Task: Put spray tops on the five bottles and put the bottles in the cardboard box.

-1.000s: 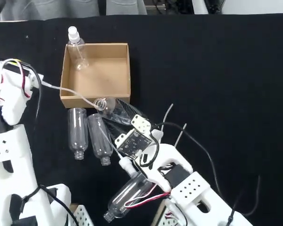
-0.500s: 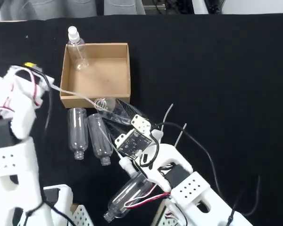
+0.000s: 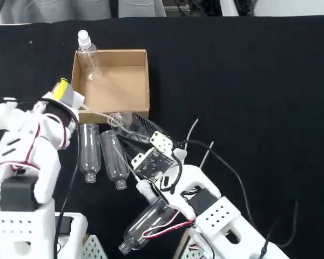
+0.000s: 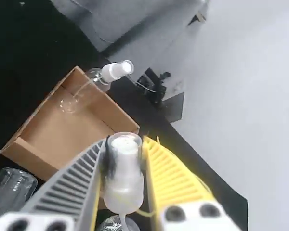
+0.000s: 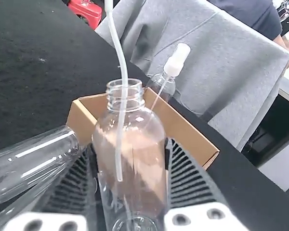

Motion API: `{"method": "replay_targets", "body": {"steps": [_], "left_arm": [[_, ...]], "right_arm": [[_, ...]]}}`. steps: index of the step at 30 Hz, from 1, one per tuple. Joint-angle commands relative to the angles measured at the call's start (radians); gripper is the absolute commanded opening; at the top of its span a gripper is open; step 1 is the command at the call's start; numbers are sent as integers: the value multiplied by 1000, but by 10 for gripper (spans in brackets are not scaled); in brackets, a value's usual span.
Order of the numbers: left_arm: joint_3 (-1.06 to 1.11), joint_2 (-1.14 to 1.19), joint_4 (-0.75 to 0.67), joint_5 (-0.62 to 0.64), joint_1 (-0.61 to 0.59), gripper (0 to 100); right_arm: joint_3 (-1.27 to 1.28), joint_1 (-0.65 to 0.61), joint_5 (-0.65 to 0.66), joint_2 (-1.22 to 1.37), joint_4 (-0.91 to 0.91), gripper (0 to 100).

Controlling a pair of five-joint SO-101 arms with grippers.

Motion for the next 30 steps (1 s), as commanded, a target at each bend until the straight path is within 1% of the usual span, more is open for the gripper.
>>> {"method": "replay_targets", "body": {"steps": [1, 6, 13, 19, 22, 27, 30], "left_arm": [[8, -61, -26, -60, 54, 28], [41, -91, -26, -118, 105, 29], [79, -130, -28, -238, 176, 29], [96, -138, -40, -242, 199, 29], [145, -141, -95, -244, 199, 29], [254, -141, -224, -354, 200, 29], [298, -143, -279, -364, 202, 29]], "right_arm": [[-4, -12, 9, -33, -23, 11], [-4, -12, 9, -33, -23, 11], [-4, -11, 9, -33, -23, 11], [-4, -11, 9, -33, -23, 11], [-4, -11, 9, -33, -23, 11], [-4, -11, 9, -33, -23, 11], [-4, -11, 9, -33, -23, 11]]}}
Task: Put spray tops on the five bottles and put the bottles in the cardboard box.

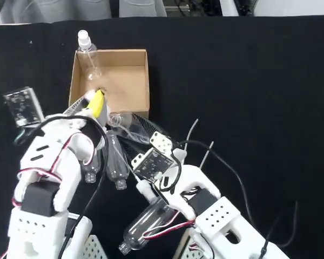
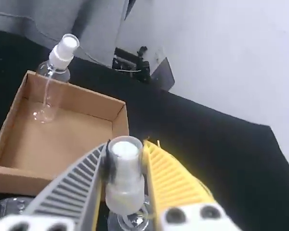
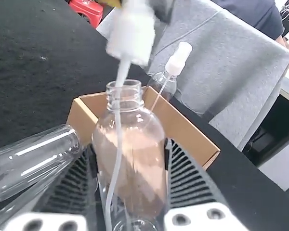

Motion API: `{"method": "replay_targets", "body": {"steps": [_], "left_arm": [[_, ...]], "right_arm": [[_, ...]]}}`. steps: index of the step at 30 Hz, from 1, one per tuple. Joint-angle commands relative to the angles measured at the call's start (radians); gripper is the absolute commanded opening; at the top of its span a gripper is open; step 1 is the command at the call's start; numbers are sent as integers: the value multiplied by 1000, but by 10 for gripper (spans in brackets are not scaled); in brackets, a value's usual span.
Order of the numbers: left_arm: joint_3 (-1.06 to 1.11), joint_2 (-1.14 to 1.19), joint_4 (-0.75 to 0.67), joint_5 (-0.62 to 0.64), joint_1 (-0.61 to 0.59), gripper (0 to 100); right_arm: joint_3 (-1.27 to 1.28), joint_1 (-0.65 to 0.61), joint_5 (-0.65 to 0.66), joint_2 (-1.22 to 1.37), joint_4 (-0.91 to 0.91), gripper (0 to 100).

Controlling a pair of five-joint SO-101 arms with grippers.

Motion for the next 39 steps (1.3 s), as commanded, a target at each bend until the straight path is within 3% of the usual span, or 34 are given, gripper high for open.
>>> {"method": "replay_targets", "body": {"steps": [1, 11, 20, 24, 36, 39], "left_arm": [[24, -14, -83, -34, 8, 29], [30, -14, -83, -37, 13, 29], [30, -14, -34, -78, 119, 30], [30, -14, -34, -141, 119, 30], [33, -14, -32, -141, 111, 32], [36, -14, -14, -138, 110, 93]], "right_arm": [[-4, -11, 5, -33, -23, 11], [-5, -8, 3, -39, -23, 11], [-8, -5, 3, -39, -23, 11], [-12, 15, 3, -39, -23, 11], [-13, 20, 3, -39, -26, 11], [-13, 20, 3, -39, -26, 11]]}}
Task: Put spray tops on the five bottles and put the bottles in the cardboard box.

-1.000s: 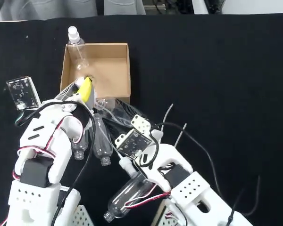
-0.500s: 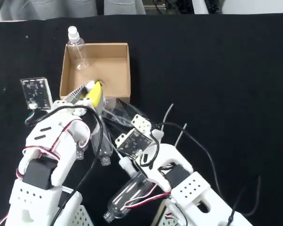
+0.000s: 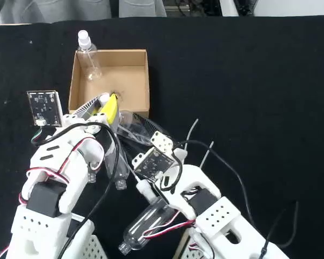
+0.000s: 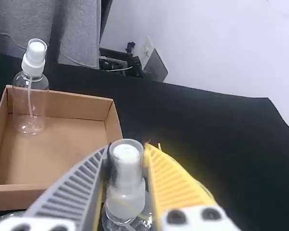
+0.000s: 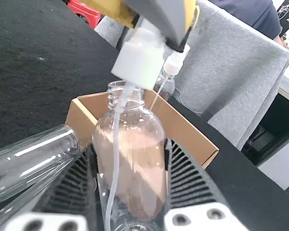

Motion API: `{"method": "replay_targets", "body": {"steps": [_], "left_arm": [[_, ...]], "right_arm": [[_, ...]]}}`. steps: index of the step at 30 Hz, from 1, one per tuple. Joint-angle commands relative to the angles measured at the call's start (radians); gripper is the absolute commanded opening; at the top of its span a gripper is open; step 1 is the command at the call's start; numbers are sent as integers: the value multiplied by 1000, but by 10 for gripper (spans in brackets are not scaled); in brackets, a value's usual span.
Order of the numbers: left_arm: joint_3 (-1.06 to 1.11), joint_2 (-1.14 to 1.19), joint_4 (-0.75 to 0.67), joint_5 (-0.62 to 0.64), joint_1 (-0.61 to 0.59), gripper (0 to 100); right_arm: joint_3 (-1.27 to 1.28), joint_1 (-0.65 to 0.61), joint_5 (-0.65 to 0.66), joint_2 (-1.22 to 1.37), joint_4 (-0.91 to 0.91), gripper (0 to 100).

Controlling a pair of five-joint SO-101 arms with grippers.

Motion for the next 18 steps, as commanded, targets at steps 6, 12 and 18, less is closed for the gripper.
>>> {"method": "replay_targets", "body": {"steps": [6, 12, 18], "left_arm": [[-68, -14, 169, -5, 8, 177], [-85, -14, 195, -5, 8, 179], [-85, -14, 193, -5, -8, 181]], "right_arm": [[-13, 15, 6, -39, -28, 11], [-13, 15, 6, -39, -29, 11], [-13, 15, 6, -39, -29, 11]]}}
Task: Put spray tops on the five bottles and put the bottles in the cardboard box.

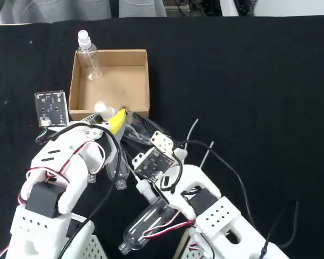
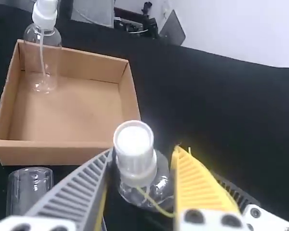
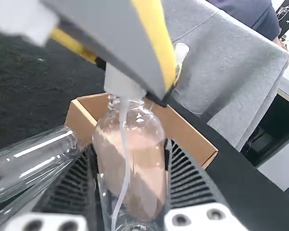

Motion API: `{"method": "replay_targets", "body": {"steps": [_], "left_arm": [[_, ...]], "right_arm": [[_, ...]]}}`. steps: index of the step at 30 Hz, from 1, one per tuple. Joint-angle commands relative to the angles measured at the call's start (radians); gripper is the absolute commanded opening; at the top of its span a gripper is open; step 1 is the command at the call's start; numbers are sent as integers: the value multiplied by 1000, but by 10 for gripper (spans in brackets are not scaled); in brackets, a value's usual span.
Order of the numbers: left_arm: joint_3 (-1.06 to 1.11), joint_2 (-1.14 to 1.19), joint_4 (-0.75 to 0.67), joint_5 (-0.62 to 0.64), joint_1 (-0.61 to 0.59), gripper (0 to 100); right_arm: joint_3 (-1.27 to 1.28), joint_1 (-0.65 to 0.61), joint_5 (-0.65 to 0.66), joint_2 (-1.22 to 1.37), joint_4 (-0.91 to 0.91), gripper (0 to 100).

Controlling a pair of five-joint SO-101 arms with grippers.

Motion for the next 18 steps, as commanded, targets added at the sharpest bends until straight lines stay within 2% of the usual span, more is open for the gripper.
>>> {"method": "replay_targets", "body": {"steps": [1, 9, 18], "left_arm": [[-70, -14, 0, -8, -19, 181], [-117, -14, 37, 46, -84, 182], [-183, -14, 112, 48, -85, 183]], "right_arm": [[-13, 15, 6, -39, -29, 11], [-13, 15, 6, -39, -29, 11], [-13, 15, 6, -39, -29, 11]]}}
